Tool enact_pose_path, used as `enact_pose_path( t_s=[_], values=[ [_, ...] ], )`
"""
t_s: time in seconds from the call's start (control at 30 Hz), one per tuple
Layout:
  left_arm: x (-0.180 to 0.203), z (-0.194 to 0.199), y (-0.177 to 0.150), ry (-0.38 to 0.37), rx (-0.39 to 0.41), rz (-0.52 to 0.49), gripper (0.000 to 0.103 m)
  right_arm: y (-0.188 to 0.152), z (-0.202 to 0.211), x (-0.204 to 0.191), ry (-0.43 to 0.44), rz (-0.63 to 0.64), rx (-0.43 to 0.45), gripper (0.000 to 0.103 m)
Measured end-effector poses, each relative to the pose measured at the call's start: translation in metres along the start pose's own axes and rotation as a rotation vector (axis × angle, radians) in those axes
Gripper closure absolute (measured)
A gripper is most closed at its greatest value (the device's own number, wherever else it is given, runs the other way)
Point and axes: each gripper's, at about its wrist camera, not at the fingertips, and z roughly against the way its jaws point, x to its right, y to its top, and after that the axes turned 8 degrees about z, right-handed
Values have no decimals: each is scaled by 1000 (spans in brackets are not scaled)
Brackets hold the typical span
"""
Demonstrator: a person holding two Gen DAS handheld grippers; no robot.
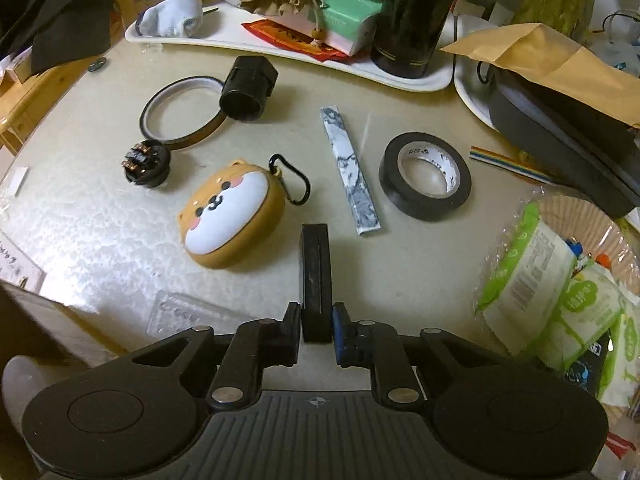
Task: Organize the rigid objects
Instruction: 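Lift the black bar with the right gripper and hold it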
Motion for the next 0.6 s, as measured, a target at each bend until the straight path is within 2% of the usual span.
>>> enact_pose_path(
  t_s=[0.03, 0.27, 0.3, 0.33, 0.6],
  values=[
    [-1, 0, 0, 2, -1, 0, 15, 1, -2, 0, 4, 5, 3, 78],
    [-3, -1, 1, 2, -2, 9, 15, 4, -1, -4, 4, 23, 65, 78],
    [-3, -1, 1, 3, -2, 8, 15, 4, -1, -3, 3, 19, 65, 79],
    [-3, -1, 1, 4, -3, 6, 15, 4, -2, -2, 1, 12, 61, 85],
    [1, -5, 0, 15, -13, -14, 15, 3, 0, 3, -5, -31, 52, 86]
  ],
)
